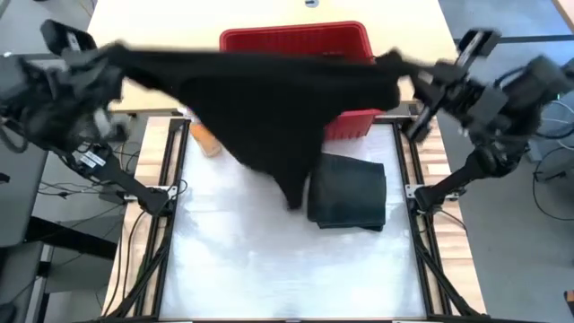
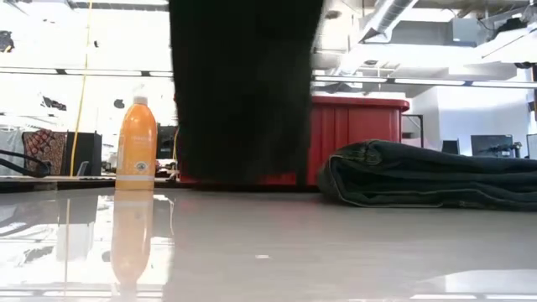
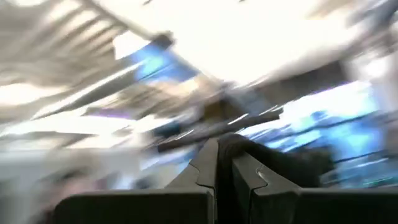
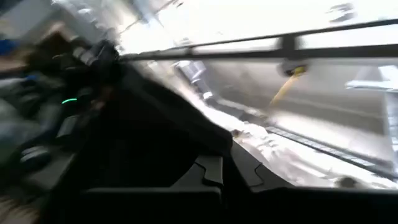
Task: Fold Laundry from Bin
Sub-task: Fold the black shirt
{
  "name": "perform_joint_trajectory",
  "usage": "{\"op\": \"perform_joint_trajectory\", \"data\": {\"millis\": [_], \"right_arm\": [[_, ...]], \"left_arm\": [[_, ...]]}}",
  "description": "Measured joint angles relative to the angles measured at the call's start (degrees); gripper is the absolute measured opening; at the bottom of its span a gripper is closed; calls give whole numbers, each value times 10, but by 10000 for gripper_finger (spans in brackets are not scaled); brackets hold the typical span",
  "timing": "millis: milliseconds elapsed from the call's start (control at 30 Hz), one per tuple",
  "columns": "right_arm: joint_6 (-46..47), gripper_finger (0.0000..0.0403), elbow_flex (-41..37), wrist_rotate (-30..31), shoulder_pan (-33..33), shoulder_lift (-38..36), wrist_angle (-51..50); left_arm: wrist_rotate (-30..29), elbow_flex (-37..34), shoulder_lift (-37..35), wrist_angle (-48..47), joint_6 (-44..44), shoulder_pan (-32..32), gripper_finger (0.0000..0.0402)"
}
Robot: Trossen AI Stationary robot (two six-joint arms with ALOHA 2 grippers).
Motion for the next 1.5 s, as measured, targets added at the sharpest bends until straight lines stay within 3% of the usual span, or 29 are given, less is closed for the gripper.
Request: {"op": "perform_joint_trajectory", "data": {"millis": [100,233,367,500,600,733,900,1033,1133,1267,1367,1500], "right_arm": [[62,19,0,38,42,-5,-70],[219,19,0,20,96,-17,-221],[424,19,1,-75,124,-3,-448],[635,19,-58,-177,154,35,-625],[736,19,-166,-178,213,61,-612],[756,19,-309,-178,253,99,-470],[756,20,-414,-195,252,170,-305],[740,21,-436,-199,218,232,-181],[715,21,-439,-268,191,286,-111],[693,22,-430,-364,152,323,-40],[691,23,-420,-385,127,341,-38],[691,23,-418,-389,107,351,-43]], "left_arm": [[46,22,0,-128,-96,-19,0],[-8,23,0,-369,-250,-25,0],[-32,-10,9,-653,-526,-25,0],[-1,-149,17,-846,-842,-42,0],[87,-312,16,-808,-963,-84,0],[208,-481,24,-699,-1038,-144,0],[234,-609,35,-714,-1205,-216,0],[245,-672,36,-701,-1300,-259,0],[254,-703,35,-666,-1327,-271,0],[320,-725,35,-616,-1306,-275,9],[356,-724,35,-584,-1284,-275,37],[353,-708,35,-558,-1261,-270,90]]}}
